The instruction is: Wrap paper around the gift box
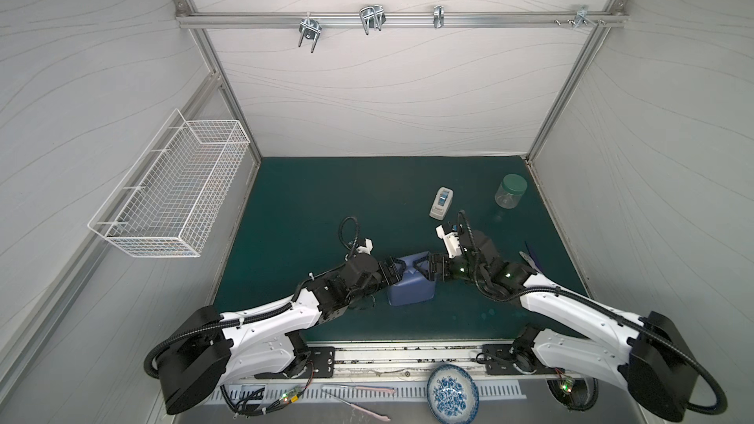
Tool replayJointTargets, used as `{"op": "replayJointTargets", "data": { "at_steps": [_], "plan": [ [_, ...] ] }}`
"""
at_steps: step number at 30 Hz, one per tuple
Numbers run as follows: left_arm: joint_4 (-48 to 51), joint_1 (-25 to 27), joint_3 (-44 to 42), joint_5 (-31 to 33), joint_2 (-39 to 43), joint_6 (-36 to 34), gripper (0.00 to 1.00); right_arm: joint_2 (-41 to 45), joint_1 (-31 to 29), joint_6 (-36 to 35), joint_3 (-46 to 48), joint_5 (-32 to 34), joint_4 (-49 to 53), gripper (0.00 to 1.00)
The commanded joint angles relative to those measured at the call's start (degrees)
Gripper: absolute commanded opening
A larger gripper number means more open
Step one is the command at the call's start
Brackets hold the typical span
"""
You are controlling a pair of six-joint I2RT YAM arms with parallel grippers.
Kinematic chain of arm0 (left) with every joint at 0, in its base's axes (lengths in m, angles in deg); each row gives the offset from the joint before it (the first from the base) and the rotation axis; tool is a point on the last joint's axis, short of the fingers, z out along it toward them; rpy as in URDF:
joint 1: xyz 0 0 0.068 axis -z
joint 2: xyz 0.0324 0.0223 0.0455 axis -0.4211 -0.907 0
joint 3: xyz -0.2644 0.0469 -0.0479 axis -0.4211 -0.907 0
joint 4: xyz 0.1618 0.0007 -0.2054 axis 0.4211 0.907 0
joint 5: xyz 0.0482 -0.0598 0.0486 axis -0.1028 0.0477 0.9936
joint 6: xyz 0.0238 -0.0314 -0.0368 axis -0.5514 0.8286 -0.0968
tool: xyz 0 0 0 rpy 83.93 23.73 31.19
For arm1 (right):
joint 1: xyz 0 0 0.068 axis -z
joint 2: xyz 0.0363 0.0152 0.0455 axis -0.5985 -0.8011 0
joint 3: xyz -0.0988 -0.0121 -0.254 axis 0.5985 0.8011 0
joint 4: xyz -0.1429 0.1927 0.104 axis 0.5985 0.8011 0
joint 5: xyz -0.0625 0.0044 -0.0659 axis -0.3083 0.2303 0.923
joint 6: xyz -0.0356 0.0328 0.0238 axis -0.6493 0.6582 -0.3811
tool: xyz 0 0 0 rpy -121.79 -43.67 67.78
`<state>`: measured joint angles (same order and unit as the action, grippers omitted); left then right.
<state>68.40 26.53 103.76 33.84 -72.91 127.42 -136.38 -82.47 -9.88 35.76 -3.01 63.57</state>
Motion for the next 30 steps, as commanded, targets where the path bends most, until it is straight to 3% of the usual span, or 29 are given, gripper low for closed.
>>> {"op": "replayJointTargets", "data": {
  "at_steps": [1, 8, 19, 25, 30],
  "plan": [
    [6.2, 0.8, -0.9, 0.2, -0.4, -2.0, 0.98, -1.1, -0.6, 0.3, 1.5, 0.6, 2.3, 0.95],
    [6.1, 0.7, 0.0, 1.2, 7.8, -2.3, 0.98, 2.1, -0.8, 1.0, 8.2, 2.8, 1.5, 0.93],
    [0.0, 0.8, -2.4, -3.3, 0.0, -0.7, 0.95, 3.2, -0.2, -1.4, 3.3, 2.6, 4.7, 0.95],
    [1.6, 0.8, -6.4, -1.1, 3.9, 0.3, 0.94, 6.8, 11.2, -2.4, -3.3, -5.5, 6.9, 0.98],
    [0.8, 0.8, -6.9, -1.5, 3.7, -0.1, 0.94, -4.8, 26.1, 2.3, -7.9, -11.8, 4.9, 0.82]
  ]
}}
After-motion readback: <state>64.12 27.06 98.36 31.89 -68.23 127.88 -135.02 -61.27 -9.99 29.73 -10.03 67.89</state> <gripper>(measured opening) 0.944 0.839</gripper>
